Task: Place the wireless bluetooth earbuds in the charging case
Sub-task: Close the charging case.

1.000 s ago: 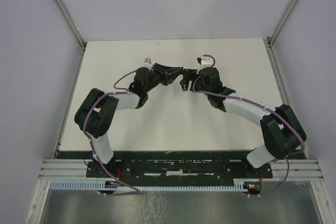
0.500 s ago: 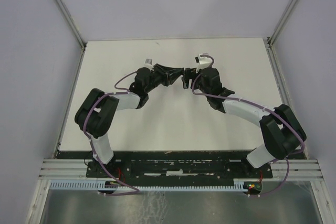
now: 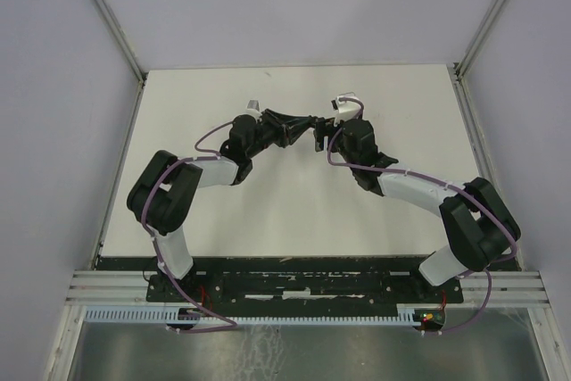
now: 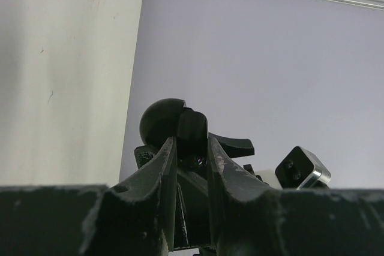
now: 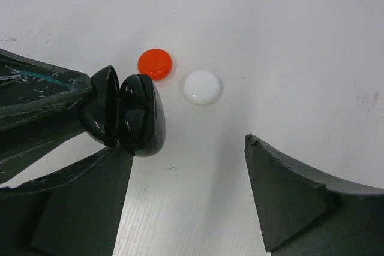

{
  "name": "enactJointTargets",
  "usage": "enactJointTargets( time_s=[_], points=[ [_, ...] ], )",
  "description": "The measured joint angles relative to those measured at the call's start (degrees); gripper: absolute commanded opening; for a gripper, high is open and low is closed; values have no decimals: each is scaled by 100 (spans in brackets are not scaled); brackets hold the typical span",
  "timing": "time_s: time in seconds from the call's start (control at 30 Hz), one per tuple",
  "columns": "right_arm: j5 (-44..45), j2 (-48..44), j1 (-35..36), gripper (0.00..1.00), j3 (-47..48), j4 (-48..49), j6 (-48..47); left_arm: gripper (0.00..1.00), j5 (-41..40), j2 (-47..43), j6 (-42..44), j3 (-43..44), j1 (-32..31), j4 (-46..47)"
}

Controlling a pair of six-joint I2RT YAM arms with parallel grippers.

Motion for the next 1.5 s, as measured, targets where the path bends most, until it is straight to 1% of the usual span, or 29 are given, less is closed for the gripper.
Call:
enactJointTargets(
  time_s=[0.37, 0.87, 1.0, 1.2, 1.5],
  points=[
    [181, -52, -2, 83, -85, 50, -267, 3, 103, 0, -2, 0, -7, 0],
    [11, -142, -4, 83, -225, 146, -387, 3, 142, 0, -42, 0, -7, 15],
    [-122, -144, -7, 81, -267, 258, -437, 3, 166, 2, -52, 0, -4, 35],
    [-267, -142, -9, 76, -278, 393, -505, 3, 315, 7, -260, 0, -4, 157],
    [-278, -140, -9, 75, -278, 457, -612, 3, 459, 7, -367, -2, -4, 166]
  ],
)
